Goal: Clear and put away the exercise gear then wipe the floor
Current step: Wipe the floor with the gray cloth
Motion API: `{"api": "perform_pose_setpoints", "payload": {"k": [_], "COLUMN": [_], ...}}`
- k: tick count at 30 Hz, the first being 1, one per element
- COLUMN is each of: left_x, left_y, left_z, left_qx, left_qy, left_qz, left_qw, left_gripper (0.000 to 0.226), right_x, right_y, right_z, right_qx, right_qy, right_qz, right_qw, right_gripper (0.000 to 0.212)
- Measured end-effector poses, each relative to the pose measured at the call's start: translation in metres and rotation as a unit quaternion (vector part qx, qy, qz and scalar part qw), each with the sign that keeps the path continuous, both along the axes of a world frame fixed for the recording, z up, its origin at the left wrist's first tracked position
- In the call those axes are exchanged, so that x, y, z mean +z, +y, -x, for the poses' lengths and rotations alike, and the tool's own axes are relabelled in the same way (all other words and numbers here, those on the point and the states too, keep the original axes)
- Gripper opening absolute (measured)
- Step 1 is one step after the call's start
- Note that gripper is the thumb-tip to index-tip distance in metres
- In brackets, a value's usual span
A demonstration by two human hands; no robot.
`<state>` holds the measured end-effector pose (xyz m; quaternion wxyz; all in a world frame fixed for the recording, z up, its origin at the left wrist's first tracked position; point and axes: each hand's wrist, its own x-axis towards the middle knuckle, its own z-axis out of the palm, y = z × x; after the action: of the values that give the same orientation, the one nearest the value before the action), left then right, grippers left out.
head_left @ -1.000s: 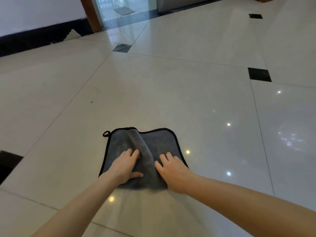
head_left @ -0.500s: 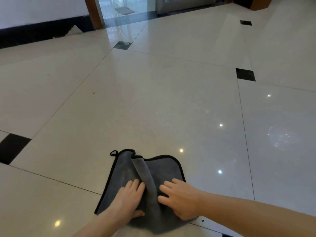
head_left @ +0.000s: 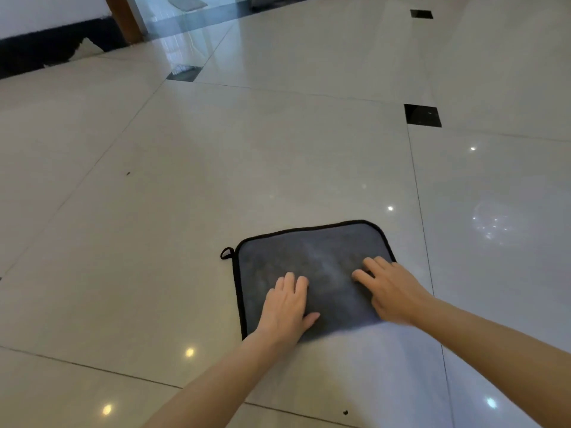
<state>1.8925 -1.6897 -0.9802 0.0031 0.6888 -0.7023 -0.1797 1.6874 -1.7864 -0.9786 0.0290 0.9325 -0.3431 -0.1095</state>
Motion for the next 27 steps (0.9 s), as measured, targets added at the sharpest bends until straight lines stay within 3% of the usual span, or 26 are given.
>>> {"api": "perform_pose_setpoints", "payload": {"k": [11,15,21,27], "left_x": [-0.010,-0.012,-0.021,-0.023], "left_y": [-0.132,-0.165,-0.201,-0.241], "left_z": [0.009,-0.012,-0.047,-0.092], "left_qx": [0.005,0.006,0.014,0.031], "left_qy": [-0.037,-0.032,-0.052,-0.097], "left_qz": [0.064,0.031,-0.031,-0.072], "left_qw": [0.997,0.999,0.998,0.992], "left_gripper": [0.039,0.044,0.055,0.057], "right_x": [-0.012,-0.018,-0.025,-0.029], "right_y": [-0.094,-0.122,-0.164,-0.207], "right_z": [-0.014,-0.040,-0.087,-0.137], "right_qx": [-0.258,-0.334,-0.393,-0.389], "right_qy": [-0.099,-0.149,-0.128,-0.135], "right_qz": [-0.022,-0.047,-0.083,-0.097], "right_qw": [0.961,0.930,0.907,0.906], "right_gripper": [0.033,0.042,0.063,0.068]}}
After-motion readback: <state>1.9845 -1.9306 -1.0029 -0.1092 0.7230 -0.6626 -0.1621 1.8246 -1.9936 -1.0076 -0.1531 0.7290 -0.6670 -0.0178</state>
